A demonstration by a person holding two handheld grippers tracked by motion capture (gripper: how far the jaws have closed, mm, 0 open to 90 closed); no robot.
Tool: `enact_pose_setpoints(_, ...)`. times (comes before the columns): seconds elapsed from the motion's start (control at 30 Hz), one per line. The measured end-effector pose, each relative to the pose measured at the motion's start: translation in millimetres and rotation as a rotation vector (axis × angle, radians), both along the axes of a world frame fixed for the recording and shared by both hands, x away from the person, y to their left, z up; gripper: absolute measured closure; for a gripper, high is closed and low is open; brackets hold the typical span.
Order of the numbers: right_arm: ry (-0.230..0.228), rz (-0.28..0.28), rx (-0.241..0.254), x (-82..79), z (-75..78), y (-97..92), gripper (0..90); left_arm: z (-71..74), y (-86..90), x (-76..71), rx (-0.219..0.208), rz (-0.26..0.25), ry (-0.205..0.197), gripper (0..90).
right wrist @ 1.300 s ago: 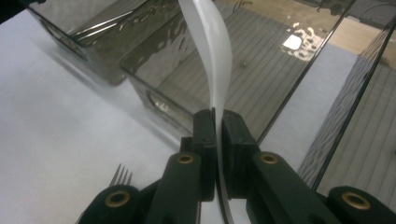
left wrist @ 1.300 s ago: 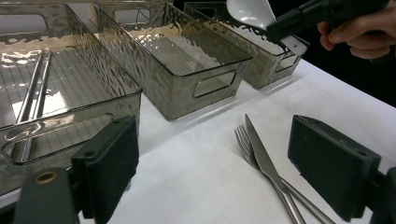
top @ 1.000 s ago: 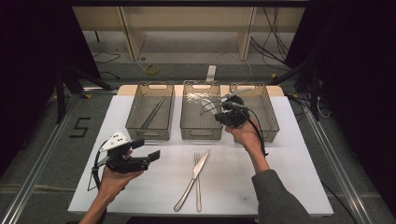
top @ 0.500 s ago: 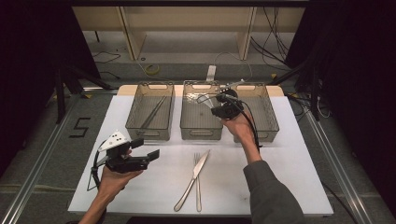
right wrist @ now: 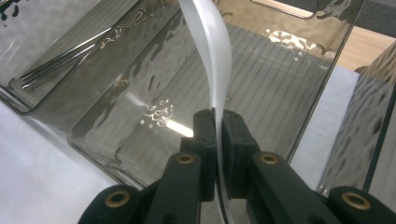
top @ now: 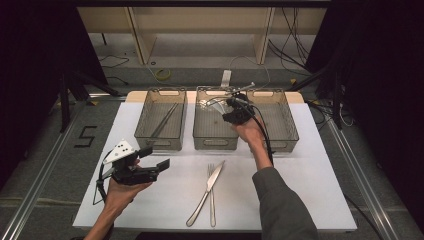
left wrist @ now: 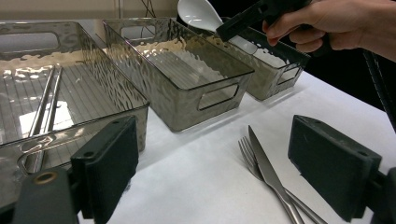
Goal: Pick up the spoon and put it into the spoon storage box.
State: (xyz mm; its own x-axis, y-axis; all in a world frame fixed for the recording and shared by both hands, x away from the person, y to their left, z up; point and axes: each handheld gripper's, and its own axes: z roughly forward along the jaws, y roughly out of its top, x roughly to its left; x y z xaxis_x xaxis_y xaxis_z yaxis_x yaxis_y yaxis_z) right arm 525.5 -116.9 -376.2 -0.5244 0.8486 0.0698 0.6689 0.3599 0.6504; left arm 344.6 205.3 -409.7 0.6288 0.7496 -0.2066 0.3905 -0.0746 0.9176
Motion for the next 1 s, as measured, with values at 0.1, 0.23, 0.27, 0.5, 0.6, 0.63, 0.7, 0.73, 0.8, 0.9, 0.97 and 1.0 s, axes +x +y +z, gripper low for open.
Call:
enact_pose_setpoints(0.1, 0.007, -0.004, -0.002, 2.2, -1.6, 3.0, 85.9, 0.0, -0.4, -0.3, -0.001, -0.001, -0.007, 15.7)
enact_pose_setpoints(0.23, 0.008, -0.006, 0.004, 4.2, -2.9, 5.4, 85.9, 0.0, -0.8, -0.4, 0.001, -0.002, -0.006, 15.7)
enact_pose_setpoints(0.27, 0.012, -0.009, 0.001, 4.5, -3.3, 5.7, 85.9, -0.1, -1.0, -0.4, 0.002, -0.002, -0.006, 15.7)
enact_pose_setpoints(0.5, 0.029, -0.013, -0.003, 6.6, -9.1, 9.8, 85.9, 0.0, -1.4, -0.6, 0.007, -0.003, -0.005, 15.7)
enact_pose_setpoints(0.6, 0.034, -0.012, -0.003, 7.0, -10.9, 12.1, 85.9, -0.1, -1.6, -0.6, 0.006, -0.003, -0.004, 15.7)
enact_pose_setpoints(0.63, 0.039, -0.015, -0.001, 6.7, -11.3, 12.7, 85.9, -0.1, -1.7, -0.8, 0.003, -0.002, -0.004, 15.7)
enact_pose_setpoints(0.7, 0.041, -0.013, 0.001, 6.5, -12.9, 13.6, 85.8, -0.1, -1.6, -0.7, 0.008, -0.005, -0.004, 15.7)
enact_pose_setpoints(0.73, 0.04, -0.008, -0.001, 6.7, -14.1, 13.8, 85.8, -0.2, -1.9, -0.6, 0.008, -0.005, -0.004, 15.7)
enact_pose_setpoints(0.8, 0.044, -0.007, -0.006, 7.1, -16.3, 14.6, 85.8, -0.3, -2.4, -0.8, 0.008, -0.006, -0.006, 15.7)
enact_pose_setpoints(0.9, 0.051, -0.009, -0.008, 7.5, -18.5, 17.4, 85.8, -0.2, -2.3, -0.8, 0.008, -0.006, -0.006, 15.7)
enact_pose_setpoints(0.97, 0.053, -0.009, -0.009, 7.6, -19.6, 19.3, 85.8, -0.2, -2.0, -0.7, 0.007, -0.005, -0.004, 15.7)
enact_pose_setpoints(1.0, 0.053, -0.007, -0.007, 7.8, -20.2, 20.0, 85.7, -0.2, -1.9, -0.7, 0.007, -0.005, -0.004, 15.7)
